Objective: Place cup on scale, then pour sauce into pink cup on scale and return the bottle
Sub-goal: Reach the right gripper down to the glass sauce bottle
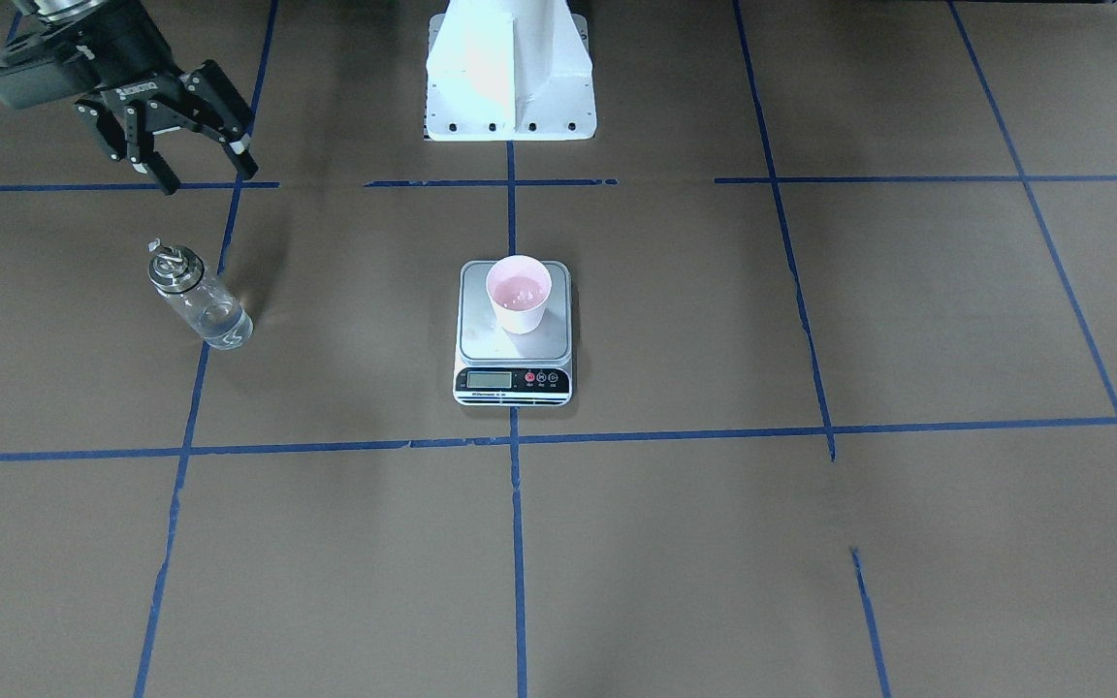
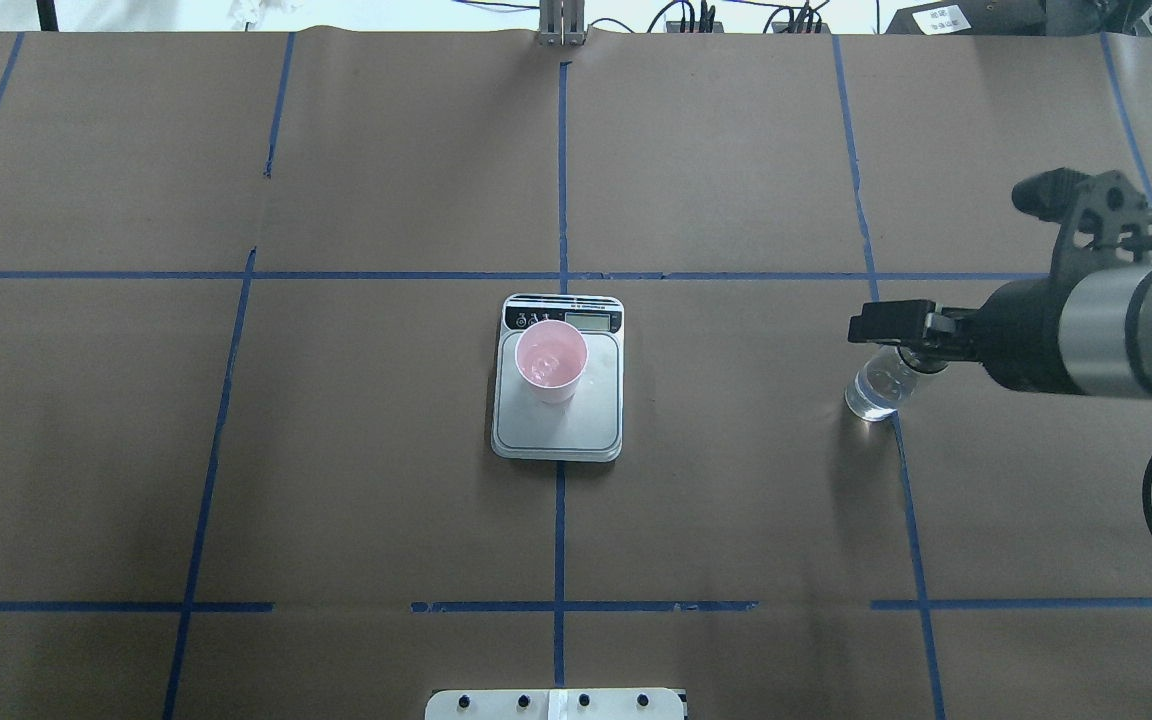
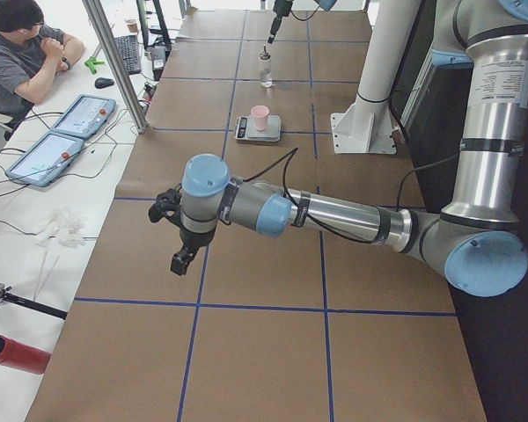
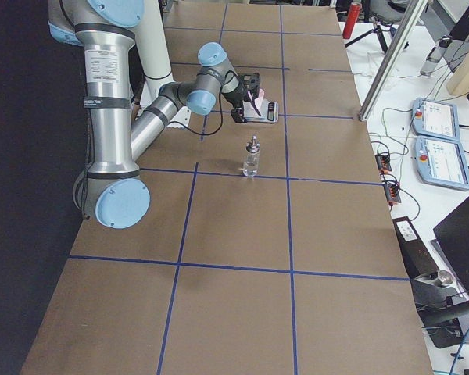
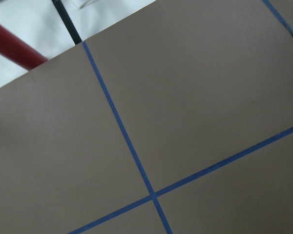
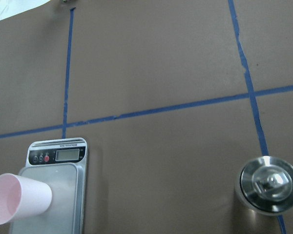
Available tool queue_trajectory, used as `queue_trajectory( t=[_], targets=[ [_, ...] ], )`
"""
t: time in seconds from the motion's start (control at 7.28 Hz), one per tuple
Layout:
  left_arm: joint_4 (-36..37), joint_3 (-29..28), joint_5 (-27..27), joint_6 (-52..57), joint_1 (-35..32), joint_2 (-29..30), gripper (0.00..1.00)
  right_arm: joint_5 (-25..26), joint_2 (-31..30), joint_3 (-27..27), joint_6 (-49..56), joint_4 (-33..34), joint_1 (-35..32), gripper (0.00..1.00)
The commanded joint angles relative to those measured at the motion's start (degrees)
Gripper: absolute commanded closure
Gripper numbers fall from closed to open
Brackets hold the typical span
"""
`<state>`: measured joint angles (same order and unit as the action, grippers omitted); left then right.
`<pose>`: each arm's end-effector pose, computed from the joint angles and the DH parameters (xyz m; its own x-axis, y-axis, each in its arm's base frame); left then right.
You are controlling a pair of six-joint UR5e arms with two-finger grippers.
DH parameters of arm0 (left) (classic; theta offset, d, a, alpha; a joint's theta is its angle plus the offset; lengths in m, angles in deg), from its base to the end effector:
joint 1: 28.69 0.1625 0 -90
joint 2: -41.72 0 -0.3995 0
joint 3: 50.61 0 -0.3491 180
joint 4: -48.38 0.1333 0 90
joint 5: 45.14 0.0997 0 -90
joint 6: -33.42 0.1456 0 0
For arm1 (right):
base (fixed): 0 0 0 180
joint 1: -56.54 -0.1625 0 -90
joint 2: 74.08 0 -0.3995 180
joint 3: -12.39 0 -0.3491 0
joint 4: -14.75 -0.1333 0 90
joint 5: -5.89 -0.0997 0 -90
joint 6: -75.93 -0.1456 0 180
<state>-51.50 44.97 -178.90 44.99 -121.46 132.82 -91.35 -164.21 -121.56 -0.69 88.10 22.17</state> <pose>-0.0558 -0.4778 0.5937 0.7254 0.3507 -0.5923 -0.1012 0.9055 0.4122 -0.2866 -0.3353 0.3047 0.5044 0.0669 0.8609 -0.3626 0.9212 0.1409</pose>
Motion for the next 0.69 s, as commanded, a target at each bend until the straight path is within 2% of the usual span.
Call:
queue_trajectory(
  t=[0.0, 0.27, 0.41, 0.55],
  targets=[
    [-0.75, -0.06, -1.15, 0.56, -1.09, -5.97, 0.0, 15.73, -5.82, -0.79, -1.52, -1.27, 11.84, 0.0],
    [-0.32, 0.92, -0.88, -3.98, -0.92, -9.85, 0.0, 18.03, -15.21, 5.59, 1.02, -23.23, 12.31, 0.0],
    [-0.58, 1.61, -1.23, -3.92, -0.92, -11.27, 0.0, 18.83, -16.56, 5.8, 1.65, -24.48, 12.14, 0.0],
    [-0.67, 1.97, -1.32, -3.92, -0.83, -10.94, 0.0, 24.41, -16.23, 7.72, 1.91, -25.19, 13.79, 0.0]
  ],
)
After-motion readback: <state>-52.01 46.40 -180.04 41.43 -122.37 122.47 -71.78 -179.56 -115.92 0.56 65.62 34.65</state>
